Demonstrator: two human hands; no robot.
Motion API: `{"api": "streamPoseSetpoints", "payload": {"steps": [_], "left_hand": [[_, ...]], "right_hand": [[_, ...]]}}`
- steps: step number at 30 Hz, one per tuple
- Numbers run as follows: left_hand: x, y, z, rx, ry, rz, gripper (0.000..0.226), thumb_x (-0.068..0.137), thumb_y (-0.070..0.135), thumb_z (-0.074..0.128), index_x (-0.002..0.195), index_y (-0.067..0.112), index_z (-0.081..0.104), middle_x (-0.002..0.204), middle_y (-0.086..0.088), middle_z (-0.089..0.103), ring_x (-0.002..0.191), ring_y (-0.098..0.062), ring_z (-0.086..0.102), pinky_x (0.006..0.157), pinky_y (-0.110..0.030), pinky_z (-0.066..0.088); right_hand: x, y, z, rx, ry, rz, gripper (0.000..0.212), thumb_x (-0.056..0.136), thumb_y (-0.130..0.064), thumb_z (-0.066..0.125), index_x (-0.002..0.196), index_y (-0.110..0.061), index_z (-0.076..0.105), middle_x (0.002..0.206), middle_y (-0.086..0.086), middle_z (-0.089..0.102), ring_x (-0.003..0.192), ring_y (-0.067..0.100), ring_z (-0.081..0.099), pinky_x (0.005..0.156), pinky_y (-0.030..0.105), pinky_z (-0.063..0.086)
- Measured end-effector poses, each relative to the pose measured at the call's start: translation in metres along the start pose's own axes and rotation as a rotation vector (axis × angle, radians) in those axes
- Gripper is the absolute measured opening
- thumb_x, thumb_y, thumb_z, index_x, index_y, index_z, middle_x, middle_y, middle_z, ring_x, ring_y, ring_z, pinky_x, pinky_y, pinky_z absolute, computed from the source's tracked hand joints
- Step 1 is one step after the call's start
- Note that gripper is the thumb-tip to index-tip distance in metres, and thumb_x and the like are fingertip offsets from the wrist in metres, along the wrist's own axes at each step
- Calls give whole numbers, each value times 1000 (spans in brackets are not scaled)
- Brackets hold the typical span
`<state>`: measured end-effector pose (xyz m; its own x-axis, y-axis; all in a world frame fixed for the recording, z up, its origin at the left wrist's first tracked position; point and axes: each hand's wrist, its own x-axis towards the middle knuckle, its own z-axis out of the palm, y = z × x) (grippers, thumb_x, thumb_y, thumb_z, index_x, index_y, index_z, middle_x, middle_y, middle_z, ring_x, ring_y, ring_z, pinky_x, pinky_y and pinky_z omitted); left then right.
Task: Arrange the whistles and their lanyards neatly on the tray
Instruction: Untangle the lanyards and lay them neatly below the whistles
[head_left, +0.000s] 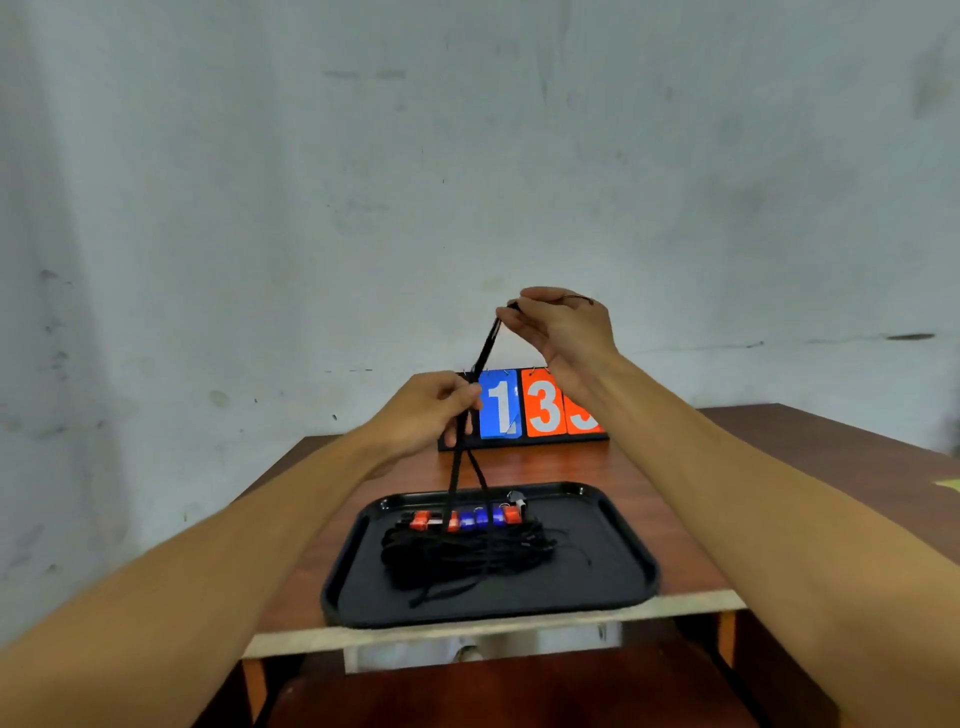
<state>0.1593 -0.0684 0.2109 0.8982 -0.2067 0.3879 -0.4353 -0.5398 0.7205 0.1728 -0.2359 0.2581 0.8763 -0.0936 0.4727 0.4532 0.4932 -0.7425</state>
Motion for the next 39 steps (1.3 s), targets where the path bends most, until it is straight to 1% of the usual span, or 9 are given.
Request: {"api": "streamPoseSetpoints", "payload": {"steps": [5, 12, 16, 21, 23, 25, 27, 31, 39], "left_hand": [[-8, -7, 1, -37, -62, -61, 25, 101, 26, 42, 94, 9, 60, 67, -1, 62, 48, -11, 44, 51, -19, 36], [5, 11, 5, -192, 75, 52, 21, 101, 16, 41, 90, 12, 59, 74, -4, 66, 42, -10, 41, 46, -17, 37], [14, 12, 14, -226, 123, 74, 24, 101, 14, 40, 86, 16, 58, 68, 0, 62, 41, -7, 40, 47, -16, 37], [20, -4, 21, -239, 184, 50, 21, 101, 14, 41, 90, 13, 58, 65, 0, 56, 42, -5, 39, 46, -16, 35], [21, -14, 19, -235, 196, 24, 19, 101, 16, 41, 96, 11, 59, 68, 0, 58, 44, -7, 39, 48, -17, 35], [22, -24, 15, -268, 204, -16, 19, 101, 18, 43, 99, 11, 60, 69, 0, 59, 45, -9, 39, 48, -18, 35], [23, -34, 12, -342, 210, -60, 20, 100, 20, 45, 100, 11, 63, 67, 0, 58, 46, -10, 38, 49, -21, 33], [22, -47, 3, -424, 239, -134, 20, 99, 20, 46, 95, 14, 65, 55, 6, 51, 53, -10, 39, 52, -24, 32], [5, -75, -14, -287, 150, -223, 27, 100, 26, 45, 91, 11, 66, 61, 3, 40, 57, -14, 34, 60, -28, 34]], "right_hand": [[-2, 12, -33, -159, 73, -1, 10, 88, 9, 57, 90, 1, 63, 84, 17, 68, 74, 24, 73, 79, 30, 59], [-9, 47, -71, -779, 46, 43, 22, 99, -20, 44, 90, -7, 58, 79, 12, 70, 65, 22, 66, 65, 32, 56], [-28, 67, -54, -497, -50, 299, 32, 104, -29, 29, 94, -8, 51, 82, 10, 72, 78, 21, 71, 74, 29, 56], [-48, 92, -38, -133, -293, 577, 36, 104, -33, 26, 110, -8, 51, 110, 30, 65, 94, 38, 66, 101, 44, 47], [-50, 98, -39, -144, -367, 628, 38, 104, -35, 25, 108, -11, 55, 101, 25, 70, 85, 36, 67, 92, 41, 53], [-51, 103, -39, -161, -394, 650, 37, 104, -34, 27, 98, -10, 54, 70, 9, 69, 62, 25, 67, 83, 39, 54], [-51, 109, -40, -152, -381, 661, 29, 103, -33, 31, 100, -10, 48, 52, 0, 48, 42, 16, 45, 72, 36, 52], [-48, 120, -44, -337, -346, 624, 24, 102, -31, 37, 90, -14, 48, 53, -4, 28, 42, 10, 24, 46, 23, 35], [-41, 112, -66, -817, -328, 404, 31, 100, -34, 41, 76, -15, 45, 51, -8, 35, 40, 5, 26, 41, 19, 23]]}}
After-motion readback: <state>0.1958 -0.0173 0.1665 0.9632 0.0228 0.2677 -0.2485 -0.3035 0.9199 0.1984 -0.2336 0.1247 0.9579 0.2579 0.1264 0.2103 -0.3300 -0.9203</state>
